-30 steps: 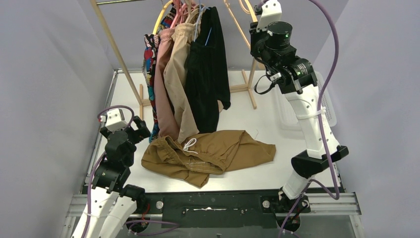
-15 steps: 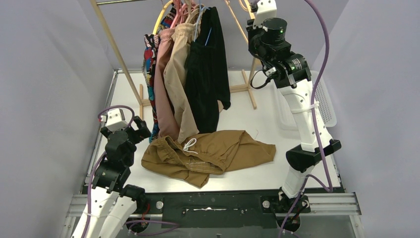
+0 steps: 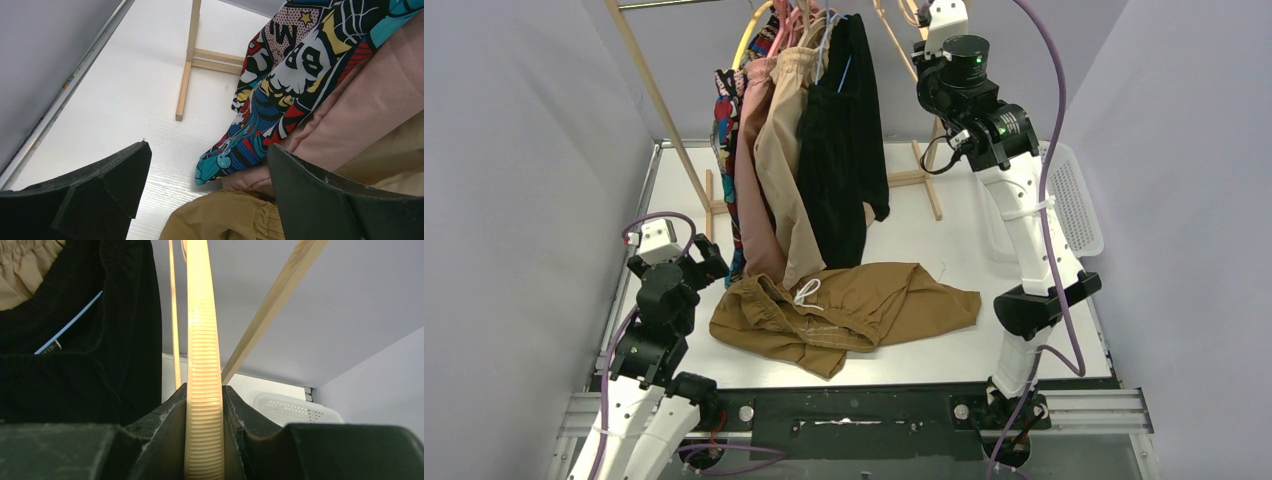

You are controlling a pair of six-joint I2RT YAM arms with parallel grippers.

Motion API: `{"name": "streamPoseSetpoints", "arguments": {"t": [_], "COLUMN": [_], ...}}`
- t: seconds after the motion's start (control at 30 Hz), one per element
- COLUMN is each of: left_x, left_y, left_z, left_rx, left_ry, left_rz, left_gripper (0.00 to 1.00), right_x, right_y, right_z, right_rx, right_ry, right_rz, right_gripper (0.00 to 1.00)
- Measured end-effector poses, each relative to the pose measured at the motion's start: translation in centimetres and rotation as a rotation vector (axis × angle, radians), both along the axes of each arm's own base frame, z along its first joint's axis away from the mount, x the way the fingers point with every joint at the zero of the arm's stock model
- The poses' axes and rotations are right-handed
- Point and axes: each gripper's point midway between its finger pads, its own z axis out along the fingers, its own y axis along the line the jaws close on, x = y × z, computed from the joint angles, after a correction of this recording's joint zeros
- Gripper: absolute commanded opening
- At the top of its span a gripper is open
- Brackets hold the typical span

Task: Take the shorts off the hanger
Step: Place the hanger on the clothes rod.

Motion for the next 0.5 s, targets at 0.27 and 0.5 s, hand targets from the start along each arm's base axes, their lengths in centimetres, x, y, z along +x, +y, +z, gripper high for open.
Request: {"name": "streamPoseSetpoints", "arguments": {"t": [0.27,0.5], "left_x": [0.0,0.0], "left_y": [0.0,0.01], "left_z": [0.0,0.0], "left_rx": [0.0,0.0], "left_ry": [0.0,0.0], "left_rz": [0.0,0.0], "left_gripper": [0.88,0.88], "right_x": [0.12,0.1], "right_y": [-0.27,-0.49], "right_z": [-0.76,-0.95], "right_rx": [-0.013,-0.006], "right_ry": [0.025,0.024], "right_rz": [-0.006,-0.011], "right_gripper": [0.17,0.49]}}
